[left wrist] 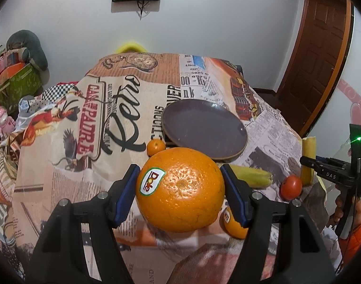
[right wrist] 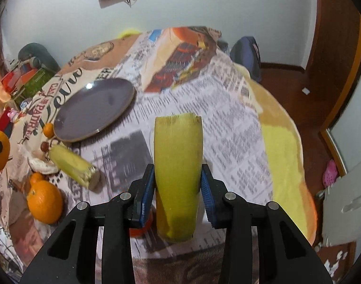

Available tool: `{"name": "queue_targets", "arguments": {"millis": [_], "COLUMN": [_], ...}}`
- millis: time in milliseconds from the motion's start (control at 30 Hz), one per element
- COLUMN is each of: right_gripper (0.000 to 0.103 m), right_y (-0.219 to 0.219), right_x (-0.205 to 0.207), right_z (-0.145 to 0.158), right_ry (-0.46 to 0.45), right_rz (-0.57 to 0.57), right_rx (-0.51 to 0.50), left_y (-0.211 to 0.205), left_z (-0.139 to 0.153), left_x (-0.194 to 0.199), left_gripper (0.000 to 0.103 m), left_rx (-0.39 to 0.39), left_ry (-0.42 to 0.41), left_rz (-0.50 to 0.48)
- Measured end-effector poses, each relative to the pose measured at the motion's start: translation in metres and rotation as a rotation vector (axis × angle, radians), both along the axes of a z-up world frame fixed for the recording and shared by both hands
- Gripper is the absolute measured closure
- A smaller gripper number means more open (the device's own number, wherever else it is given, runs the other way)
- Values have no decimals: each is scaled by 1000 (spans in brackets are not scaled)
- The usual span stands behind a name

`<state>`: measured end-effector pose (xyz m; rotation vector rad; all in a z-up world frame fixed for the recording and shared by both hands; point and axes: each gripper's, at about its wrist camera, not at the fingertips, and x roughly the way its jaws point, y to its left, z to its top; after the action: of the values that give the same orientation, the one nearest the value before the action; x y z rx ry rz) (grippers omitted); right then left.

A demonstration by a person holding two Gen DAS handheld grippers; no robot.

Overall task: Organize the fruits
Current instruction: 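Lift and carry the orange with the left tool while the right tool carries the squash toward the plate, then lower the orange onto the plate and open the left tool while the right tool releases the squash there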

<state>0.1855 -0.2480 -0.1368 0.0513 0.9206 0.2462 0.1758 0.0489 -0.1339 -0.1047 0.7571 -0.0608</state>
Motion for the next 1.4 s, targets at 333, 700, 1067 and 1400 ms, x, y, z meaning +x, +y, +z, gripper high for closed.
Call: {"name": "queue_targets", "arguments": {"millis": [333,700,1067,1400], "right_gripper": [69,69,69,69], "right_y": [21,63,96,114], "right_x": [19,49,81,108], "right_z": [40,50,49,33], "right_ry": [-118,-155,-168,-127], "right_rz": [57,156,238,286], "right_rx": [31,51,4,-19], "left_y": [-11,-21,-25,-17], "left_z": [18,21,6,-11], "left_x": [29,75,116,149], "left_gripper": [35,35,35,35], "left_rx": [16,20,28,29], "left_ry": [-43,-43,-16,27], "left_rz": [-13,-38,-46,-27]}}
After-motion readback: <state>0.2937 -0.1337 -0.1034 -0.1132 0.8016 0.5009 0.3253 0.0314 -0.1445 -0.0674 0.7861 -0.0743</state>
